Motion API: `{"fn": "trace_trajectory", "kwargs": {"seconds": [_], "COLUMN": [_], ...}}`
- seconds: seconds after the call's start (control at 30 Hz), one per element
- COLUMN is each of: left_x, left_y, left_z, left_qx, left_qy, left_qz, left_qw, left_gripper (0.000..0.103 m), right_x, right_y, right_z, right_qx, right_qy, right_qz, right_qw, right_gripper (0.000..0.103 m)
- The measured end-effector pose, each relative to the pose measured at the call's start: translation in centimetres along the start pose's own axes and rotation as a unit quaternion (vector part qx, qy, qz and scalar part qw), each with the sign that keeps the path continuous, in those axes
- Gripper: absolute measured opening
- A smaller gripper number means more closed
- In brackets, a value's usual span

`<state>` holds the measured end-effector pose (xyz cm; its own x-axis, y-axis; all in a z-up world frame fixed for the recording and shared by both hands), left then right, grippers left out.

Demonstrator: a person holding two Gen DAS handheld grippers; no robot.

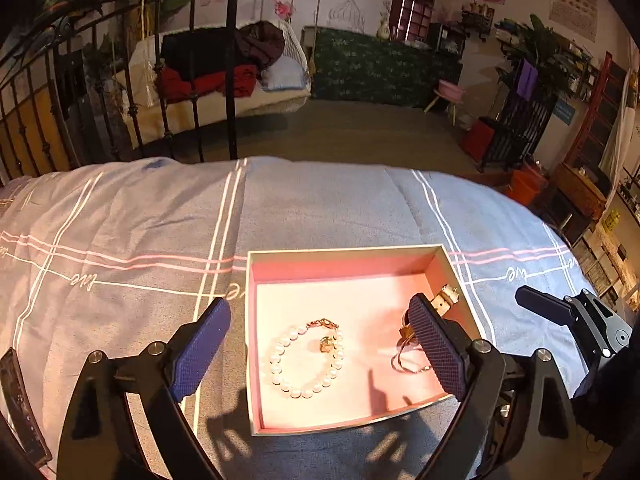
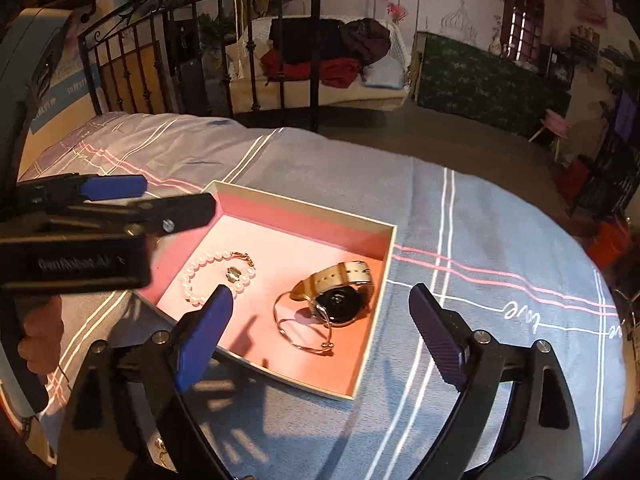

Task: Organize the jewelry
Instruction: 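Carry the bangle and charm into the box while both grippers open to release, then grasp the tangled gold chain with the right gripper and lift it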

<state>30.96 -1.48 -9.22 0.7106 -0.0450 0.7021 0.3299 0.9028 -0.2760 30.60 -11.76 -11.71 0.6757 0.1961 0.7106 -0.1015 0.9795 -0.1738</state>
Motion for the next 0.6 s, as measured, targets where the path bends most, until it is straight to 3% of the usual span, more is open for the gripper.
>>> {"fn": "trace_trajectory", "kwargs": {"seconds": [0.07, 0.13, 0.27, 0.43, 0.6], "left_x": [-0.9, -2.9, -9.4, -16.5, -18.4], "left_y": [-0.4, -0.8, -1.0, -1.6, -3.5], "left_z": [1.4, 2.7, 3.6, 3.7, 3.1], "left_qx": [-0.016, -0.035, -0.044, -0.060, -0.052], "left_qy": [-0.003, -0.001, 0.038, 0.083, 0.101], "left_qz": [-0.007, -0.010, -0.007, 0.025, -0.012], "left_qw": [0.9998, 0.9993, 0.9983, 0.9944, 0.9934], "left_gripper": [0.096, 0.097, 0.097, 0.096, 0.095], "right_x": [-1.1, -2.9, -8.3, -15.1, -18.4], "right_y": [-1.2, -2.2, -3.3, -0.8, 1.6], "right_z": [1.3, 2.6, 4.8, 6.1, 6.4], "right_qx": [0.000, 0.006, 0.023, 0.068, 0.067], "right_qy": [-0.001, 0.002, 0.022, 0.088, 0.113], "right_qz": [-0.017, -0.038, -0.076, -0.096, -0.084], "right_qw": [1.000, 0.999, 0.997, 0.989, 0.988], "right_gripper": [0.090, 0.093, 0.093, 0.075, 0.074]}}
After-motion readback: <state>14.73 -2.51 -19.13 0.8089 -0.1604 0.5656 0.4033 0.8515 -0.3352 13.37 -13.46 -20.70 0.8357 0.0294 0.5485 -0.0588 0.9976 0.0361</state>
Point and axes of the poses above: each gripper's, at about its wrist camera, not at the fingertips, and z roughly against the way its jaws point, y to its left, x to its top, the point moved 9 cm from there along -z, roughly the way its jaws point, and after that the axes turned 14 degrees about -x, right-handed, at the moved point
